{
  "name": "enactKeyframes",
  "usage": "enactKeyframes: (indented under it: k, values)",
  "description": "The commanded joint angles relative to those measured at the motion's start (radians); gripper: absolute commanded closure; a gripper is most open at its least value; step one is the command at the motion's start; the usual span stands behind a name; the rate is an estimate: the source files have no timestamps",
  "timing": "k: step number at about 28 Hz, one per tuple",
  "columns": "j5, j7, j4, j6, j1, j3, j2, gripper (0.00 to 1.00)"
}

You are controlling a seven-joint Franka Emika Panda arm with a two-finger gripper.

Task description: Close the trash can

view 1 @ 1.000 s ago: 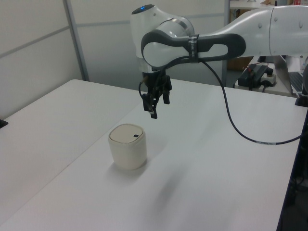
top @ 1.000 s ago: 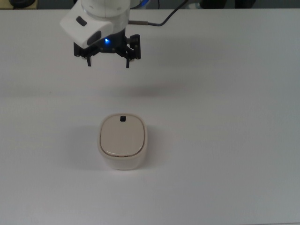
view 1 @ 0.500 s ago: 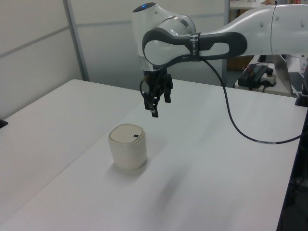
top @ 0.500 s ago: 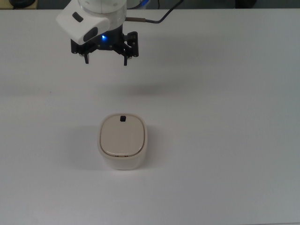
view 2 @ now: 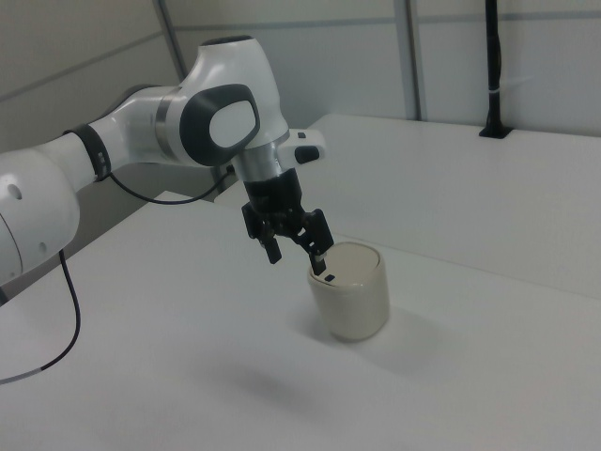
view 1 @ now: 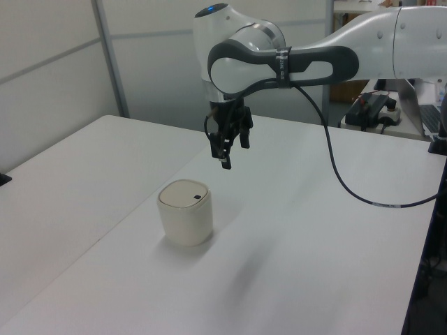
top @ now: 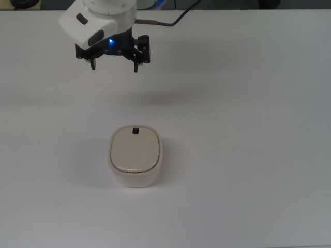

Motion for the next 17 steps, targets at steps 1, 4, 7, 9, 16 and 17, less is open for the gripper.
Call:
enactKeyframes:
  k: [1, 4, 7, 9, 16, 17]
  values:
    - [0.013, -0.014, -0.013, -0.011, -0.002, -0.008, -0.016, 0.0]
    - [0.013, -0.014, -0.013, -0.011, -0.007, -0.008, -0.016, 0.0]
    - [0.013, -0.015, -0.013, -0.011, -0.01, -0.008, -0.016, 0.0]
    - [0.013, -0.017, -0.013, -0.011, -0.011, -0.008, -0.016, 0.0]
    - [0.019, -0.014, -0.011, -0.014, -0.01, -0.008, -0.017, 0.0]
    - [0.022, -0.014, -0.013, -0.016, -0.01, -0.008, -0.017, 0.0]
